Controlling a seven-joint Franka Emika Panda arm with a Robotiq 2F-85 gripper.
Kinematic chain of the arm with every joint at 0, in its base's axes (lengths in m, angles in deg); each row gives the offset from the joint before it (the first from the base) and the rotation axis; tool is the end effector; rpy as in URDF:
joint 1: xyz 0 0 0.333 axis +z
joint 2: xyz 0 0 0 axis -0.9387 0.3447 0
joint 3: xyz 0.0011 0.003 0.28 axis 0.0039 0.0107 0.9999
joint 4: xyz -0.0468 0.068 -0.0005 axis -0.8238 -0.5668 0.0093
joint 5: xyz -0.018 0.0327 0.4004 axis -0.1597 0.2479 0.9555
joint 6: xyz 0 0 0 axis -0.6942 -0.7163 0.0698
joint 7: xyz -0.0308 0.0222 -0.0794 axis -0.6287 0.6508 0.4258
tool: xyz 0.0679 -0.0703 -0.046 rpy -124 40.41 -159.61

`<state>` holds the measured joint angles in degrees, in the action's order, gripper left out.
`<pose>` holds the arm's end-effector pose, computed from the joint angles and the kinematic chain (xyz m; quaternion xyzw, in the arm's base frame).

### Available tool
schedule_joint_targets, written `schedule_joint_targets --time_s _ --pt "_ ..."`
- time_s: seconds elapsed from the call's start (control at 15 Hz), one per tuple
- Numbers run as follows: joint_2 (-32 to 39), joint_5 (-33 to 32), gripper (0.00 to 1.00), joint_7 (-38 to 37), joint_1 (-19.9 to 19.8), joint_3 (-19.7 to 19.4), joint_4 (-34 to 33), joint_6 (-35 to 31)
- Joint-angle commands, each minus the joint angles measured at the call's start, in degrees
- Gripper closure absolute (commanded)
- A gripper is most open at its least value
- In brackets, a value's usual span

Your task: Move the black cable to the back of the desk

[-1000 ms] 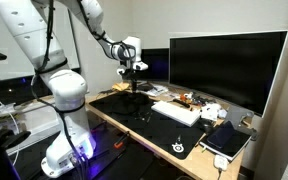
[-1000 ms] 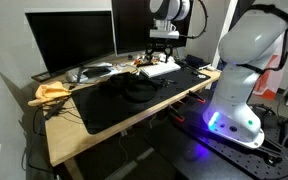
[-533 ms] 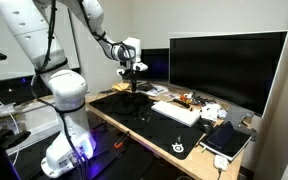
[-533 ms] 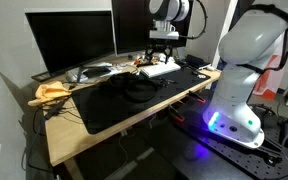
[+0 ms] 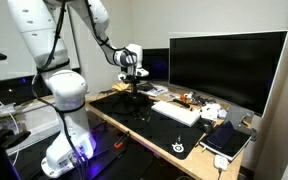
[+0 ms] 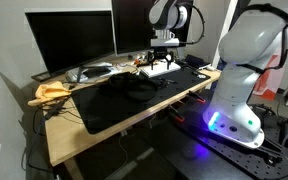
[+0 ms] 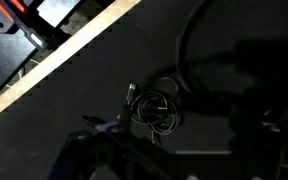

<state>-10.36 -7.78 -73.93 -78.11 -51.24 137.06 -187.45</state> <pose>0.4090 -0.0356 0.2375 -0.9319 0.3599 0.0440 0.0061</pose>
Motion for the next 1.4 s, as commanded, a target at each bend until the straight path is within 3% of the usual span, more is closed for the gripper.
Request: schedule_joint_targets --time_s 0.0,0.87,1.33 --pt "3.95 -5.78 0.00 -2.81 0.08 -0.95 0.74 -4.57" --pt "15.53 -26.91 0.00 -12.44 3.23 -7.88 -0.74 -17.65" --pt "20.45 -30.49 0.00 -11.95 7.65 -12.43 -2.89 -20.53"
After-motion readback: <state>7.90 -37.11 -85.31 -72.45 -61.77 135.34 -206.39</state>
